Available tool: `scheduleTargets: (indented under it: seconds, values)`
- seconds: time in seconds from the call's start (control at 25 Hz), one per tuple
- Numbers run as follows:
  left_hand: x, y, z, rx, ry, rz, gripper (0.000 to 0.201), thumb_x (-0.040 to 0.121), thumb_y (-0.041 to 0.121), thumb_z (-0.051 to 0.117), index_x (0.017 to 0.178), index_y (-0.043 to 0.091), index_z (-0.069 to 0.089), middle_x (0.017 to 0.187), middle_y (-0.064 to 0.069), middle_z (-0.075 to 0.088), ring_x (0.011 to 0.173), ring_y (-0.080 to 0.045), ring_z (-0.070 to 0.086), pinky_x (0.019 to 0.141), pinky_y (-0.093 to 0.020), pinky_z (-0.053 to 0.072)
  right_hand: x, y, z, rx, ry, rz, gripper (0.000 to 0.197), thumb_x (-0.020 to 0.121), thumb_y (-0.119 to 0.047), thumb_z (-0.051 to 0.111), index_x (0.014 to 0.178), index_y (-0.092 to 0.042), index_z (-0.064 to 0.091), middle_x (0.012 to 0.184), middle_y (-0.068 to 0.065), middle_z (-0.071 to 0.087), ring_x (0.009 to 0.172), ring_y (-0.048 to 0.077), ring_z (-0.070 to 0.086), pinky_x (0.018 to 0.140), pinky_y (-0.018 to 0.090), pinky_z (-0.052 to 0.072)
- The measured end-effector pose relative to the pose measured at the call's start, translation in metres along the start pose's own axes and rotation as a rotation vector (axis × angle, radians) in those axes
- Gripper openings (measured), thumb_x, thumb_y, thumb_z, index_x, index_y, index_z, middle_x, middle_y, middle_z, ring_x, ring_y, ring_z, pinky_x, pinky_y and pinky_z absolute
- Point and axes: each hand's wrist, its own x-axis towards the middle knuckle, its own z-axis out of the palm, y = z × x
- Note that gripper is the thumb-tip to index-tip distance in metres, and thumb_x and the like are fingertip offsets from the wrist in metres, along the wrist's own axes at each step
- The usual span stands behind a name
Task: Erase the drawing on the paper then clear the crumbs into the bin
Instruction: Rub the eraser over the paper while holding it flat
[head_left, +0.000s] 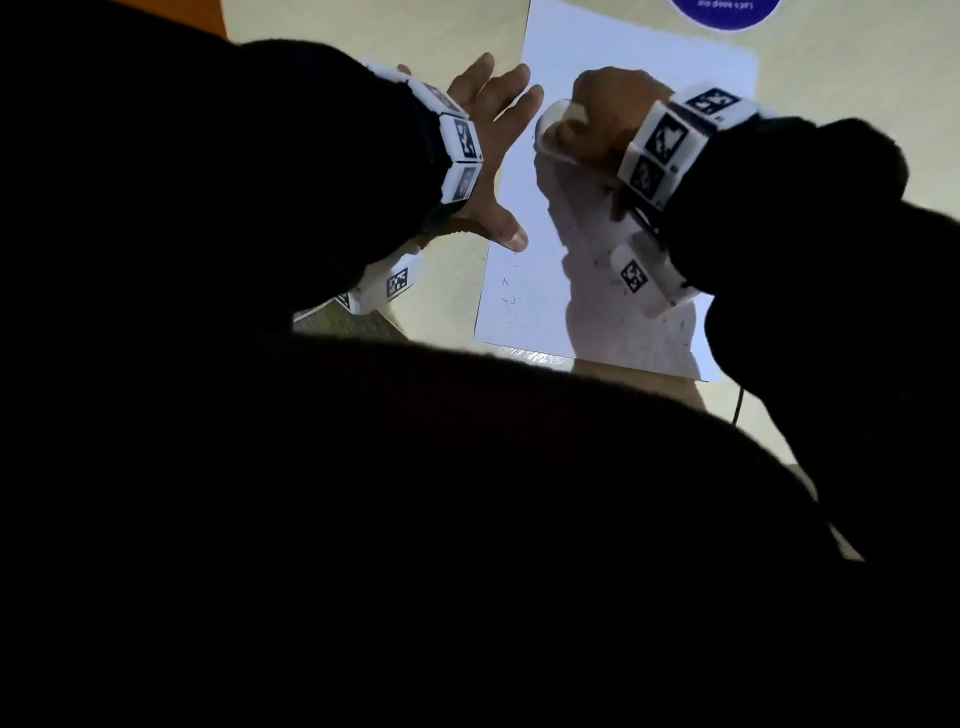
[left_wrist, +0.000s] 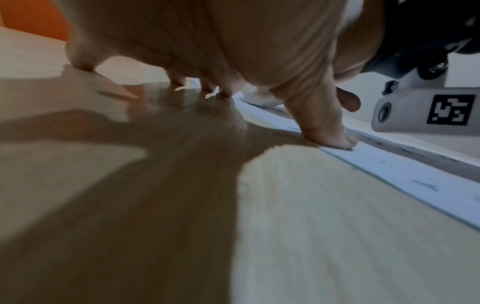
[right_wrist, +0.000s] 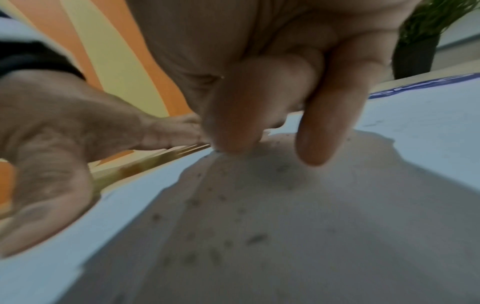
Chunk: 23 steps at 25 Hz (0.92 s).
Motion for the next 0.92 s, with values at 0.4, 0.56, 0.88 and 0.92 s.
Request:
scheduleTargets:
  seconds: [0.4, 0.56, 0.88, 0.92]
  values:
    - [0.0, 0.005, -0.009, 0.05, -0.059, -0.051, 0.13, 0.061, 0.075, 0.068, 0.154, 0.02, -0.005, 0.161, 0.0, -0.01, 0.147, -0.025, -0.011, 0.108, -0.064, 0.001, -0.005, 0.009, 0.005, 0.062, -0.015, 0.032, 0.038, 0.092, -0.035, 0.049, 0.117, -0.007, 0.053, 0.116, 0.014, 0.058, 0.106, 0.031, 0.055, 0.076, 0.031, 0.033]
    - [0.001, 0.004, -0.009, 0.062, -0.065, -0.062, 0.131, 0.06, 0.074, 0.069, 0.154, 0.019, -0.005, 0.161, 0.0, -0.009, 0.147, -0.025, -0.011, 0.108, -0.066, 0.003, -0.028, 0.007, 0.021, 0.028, -0.101, -0.026, 0.029, 0.093, -0.036, 0.051, 0.106, -0.01, 0.053, 0.097, 0.008, 0.054, 0.089, 0.025, 0.049, 0.072, 0.03, 0.031]
    - [0.003, -0.002, -0.005, 0.054, -0.048, -0.037, 0.134, 0.055, 0.082, 0.063, 0.154, 0.021, -0.004, 0.161, 0.001, -0.008, 0.147, -0.024, -0.01, 0.107, -0.067, 0.005, -0.025, 0.01, 0.02, 0.032, -0.087, 0.01, 0.021, 0.091, -0.037, 0.049, 0.098, -0.017, 0.048, 0.096, 0.006, 0.053, 0.088, 0.025, 0.05, 0.07, 0.032, 0.031]
    - [0.004, -0.002, -0.004, 0.057, -0.049, -0.036, 0.134, 0.055, 0.082, 0.063, 0.154, 0.021, -0.004, 0.161, 0.002, -0.009, 0.147, -0.024, -0.01, 0.107, -0.067, 0.005, -0.026, 0.01, 0.02, 0.028, -0.102, 0.002, 0.021, 0.091, -0.038, 0.05, 0.098, -0.018, 0.049, 0.095, 0.006, 0.054, 0.086, 0.024, 0.048, 0.07, 0.031, 0.03]
